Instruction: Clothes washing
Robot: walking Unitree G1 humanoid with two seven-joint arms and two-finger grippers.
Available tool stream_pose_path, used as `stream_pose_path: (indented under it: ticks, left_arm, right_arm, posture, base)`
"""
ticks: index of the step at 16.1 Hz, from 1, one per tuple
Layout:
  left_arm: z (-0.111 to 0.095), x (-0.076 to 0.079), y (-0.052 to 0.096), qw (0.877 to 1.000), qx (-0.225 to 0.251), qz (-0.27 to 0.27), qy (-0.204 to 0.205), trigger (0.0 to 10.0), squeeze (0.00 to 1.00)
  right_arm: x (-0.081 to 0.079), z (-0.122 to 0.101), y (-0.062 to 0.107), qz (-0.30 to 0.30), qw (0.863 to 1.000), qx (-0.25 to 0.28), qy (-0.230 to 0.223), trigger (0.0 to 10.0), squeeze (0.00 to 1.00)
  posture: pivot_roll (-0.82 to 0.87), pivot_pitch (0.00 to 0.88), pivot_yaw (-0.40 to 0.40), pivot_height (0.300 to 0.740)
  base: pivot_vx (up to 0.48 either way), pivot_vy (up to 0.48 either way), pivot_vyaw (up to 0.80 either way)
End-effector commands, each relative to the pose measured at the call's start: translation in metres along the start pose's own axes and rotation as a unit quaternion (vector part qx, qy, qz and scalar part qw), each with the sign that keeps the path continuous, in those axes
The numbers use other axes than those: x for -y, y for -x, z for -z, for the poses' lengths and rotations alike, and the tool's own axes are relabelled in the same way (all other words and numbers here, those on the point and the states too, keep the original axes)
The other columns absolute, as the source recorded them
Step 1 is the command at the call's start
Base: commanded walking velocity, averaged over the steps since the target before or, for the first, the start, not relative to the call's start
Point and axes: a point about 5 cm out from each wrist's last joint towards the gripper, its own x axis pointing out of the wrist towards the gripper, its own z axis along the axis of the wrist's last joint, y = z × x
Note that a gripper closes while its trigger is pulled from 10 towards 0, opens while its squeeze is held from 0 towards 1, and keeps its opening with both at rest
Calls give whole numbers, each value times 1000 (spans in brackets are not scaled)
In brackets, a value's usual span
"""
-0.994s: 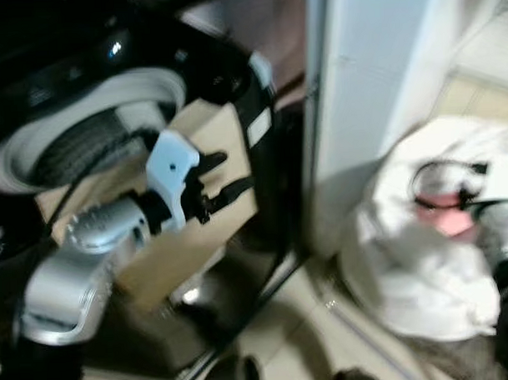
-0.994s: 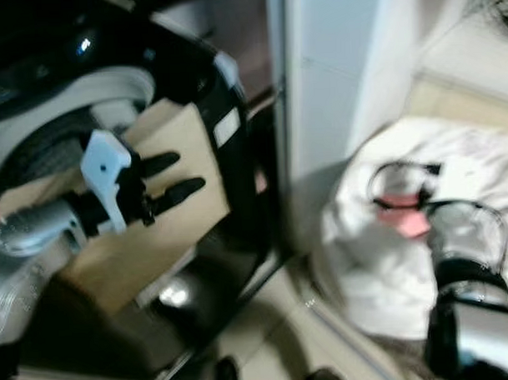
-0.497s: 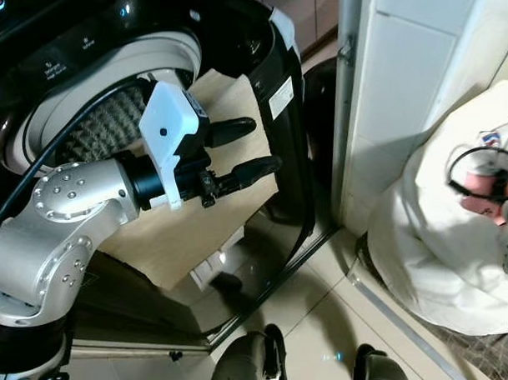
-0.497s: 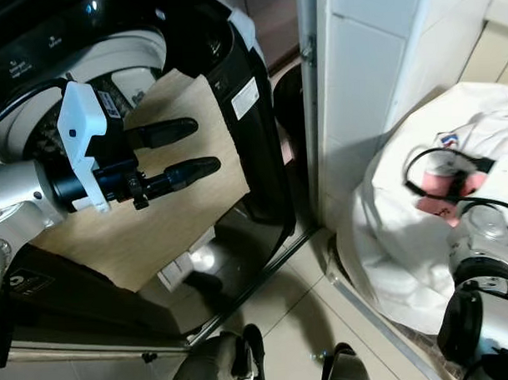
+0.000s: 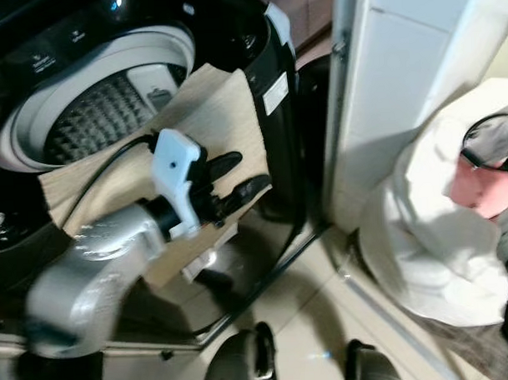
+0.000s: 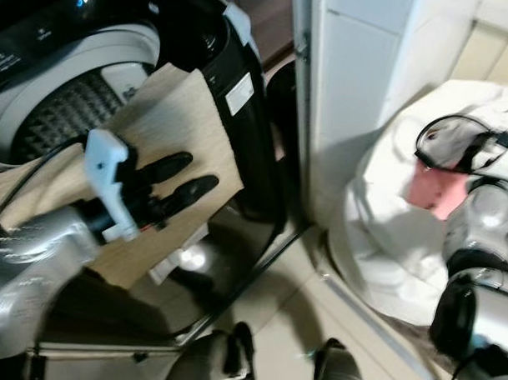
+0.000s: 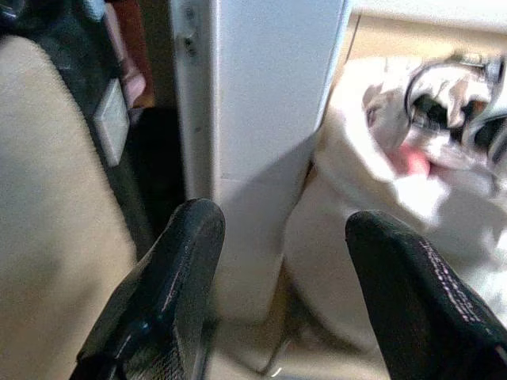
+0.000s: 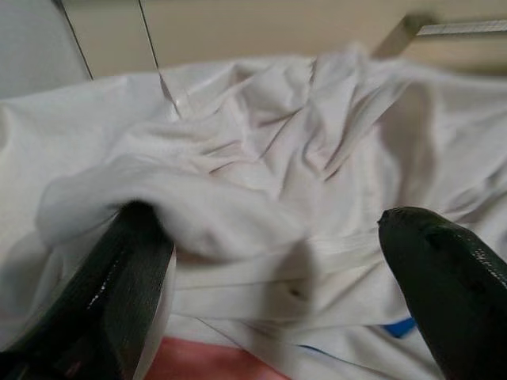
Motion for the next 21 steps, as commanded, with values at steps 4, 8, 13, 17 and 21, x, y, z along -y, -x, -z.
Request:
stream_pose_path:
  ticks: [4, 8, 13, 17, 21]
  left_arm:
    - [4, 7, -19, 1000, 16, 3, -5, 10000, 0]
    - [-2, 2, -26, 998, 36, -53, -24, 10000, 0]
    - [17, -14, -26, 987, 39, -154, -7, 10000, 0]
    - [19, -11, -28, 985, 65, -162, -2, 10000, 0]
    - [29, -9, -19, 981, 61, -183, 3, 10000, 0]
  right_arm:
    - [-6, -1, 13, -41, 997, 59, -10, 10000, 0]
    - [-22, -8, 49, -113, 991, 67, -9, 10000, 0]
    - [-78, -25, 158, -311, 950, -15, -3, 10000, 0]
    - [-80, -20, 175, -312, 949, -48, 6, 10000, 0]
    - [-79, -27, 173, -323, 943, -72, 38, 10000, 0]
  posture:
    - [-81, 124, 111, 740]
    - [-123, 101, 109, 740]
    - [-212, 71, 88, 740]
    - [-225, 49, 51, 740]
    - [-218, 41, 22, 740]
  base:
    - [0, 0, 0]
    - [0, 0, 0]
    - [0, 0, -241]
    - [68, 0, -800]
    - [344, 0, -600]
